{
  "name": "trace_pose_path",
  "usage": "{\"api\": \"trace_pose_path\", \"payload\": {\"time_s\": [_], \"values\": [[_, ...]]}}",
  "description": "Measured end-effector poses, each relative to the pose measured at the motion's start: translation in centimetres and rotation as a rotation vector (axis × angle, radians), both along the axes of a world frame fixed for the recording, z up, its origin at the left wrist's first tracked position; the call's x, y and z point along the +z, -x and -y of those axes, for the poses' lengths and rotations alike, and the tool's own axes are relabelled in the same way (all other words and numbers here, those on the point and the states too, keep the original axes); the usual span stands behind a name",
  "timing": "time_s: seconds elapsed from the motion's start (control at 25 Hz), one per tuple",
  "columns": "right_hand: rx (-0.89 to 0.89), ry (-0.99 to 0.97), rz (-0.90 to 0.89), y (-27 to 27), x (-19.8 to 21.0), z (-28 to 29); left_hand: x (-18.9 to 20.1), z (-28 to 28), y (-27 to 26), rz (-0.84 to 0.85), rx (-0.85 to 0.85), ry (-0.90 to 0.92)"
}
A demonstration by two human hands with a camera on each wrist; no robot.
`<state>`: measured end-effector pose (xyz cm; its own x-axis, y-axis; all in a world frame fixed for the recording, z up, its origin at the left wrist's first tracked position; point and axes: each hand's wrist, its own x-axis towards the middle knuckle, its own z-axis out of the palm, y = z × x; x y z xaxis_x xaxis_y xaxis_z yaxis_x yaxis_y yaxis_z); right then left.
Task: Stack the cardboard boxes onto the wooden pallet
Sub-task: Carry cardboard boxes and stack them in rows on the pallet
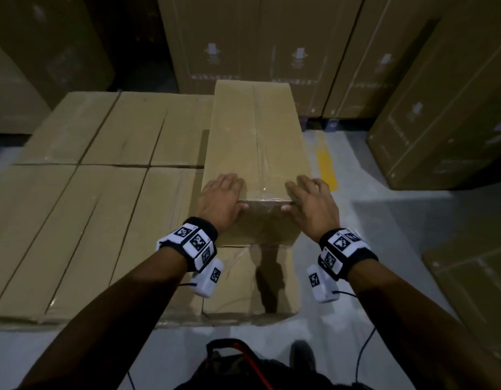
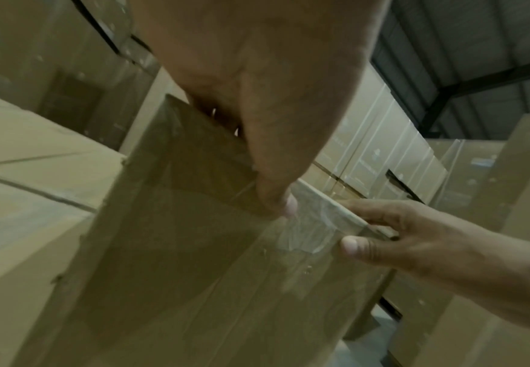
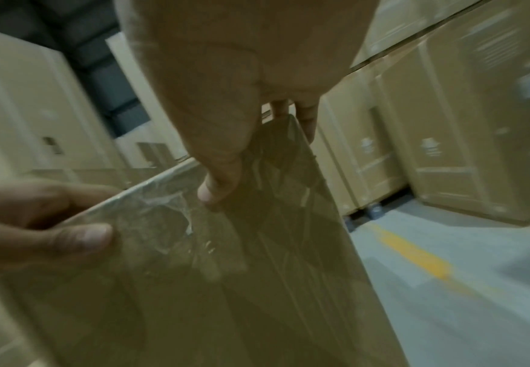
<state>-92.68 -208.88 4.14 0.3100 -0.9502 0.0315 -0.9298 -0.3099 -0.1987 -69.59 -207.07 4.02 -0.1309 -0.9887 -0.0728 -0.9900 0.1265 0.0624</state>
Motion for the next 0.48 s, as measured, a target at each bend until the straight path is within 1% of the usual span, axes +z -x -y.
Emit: {"api": "trace_pose_path", "payload": {"time_s": [0.08,0.16,0.24,0.36,0.48], "values": [[0.070,0.012,0.003,0.2,0.0,1.5,-0.5,0.3,0.4,0.001,0.075,0.051],[0.140,-0.013,0.000,0.6,0.1,3.1,-0.9,0.7,1.3,-0.008,0.164,0.038],[0.181,-0.017,0.000,1.0,0.2,4.6,-1.1,1.8,2.2,0.024,0.219,0.041],[0.204,-0.028,-0.004,1.0,0.4,6.9,-1.1,3.9,2.8,0.055,0.276,0.029],[0.197,-0.038,-0.008,0.1,0.6,9.2,-1.3,6.2,2.1,0.082,0.291,0.021]]}}
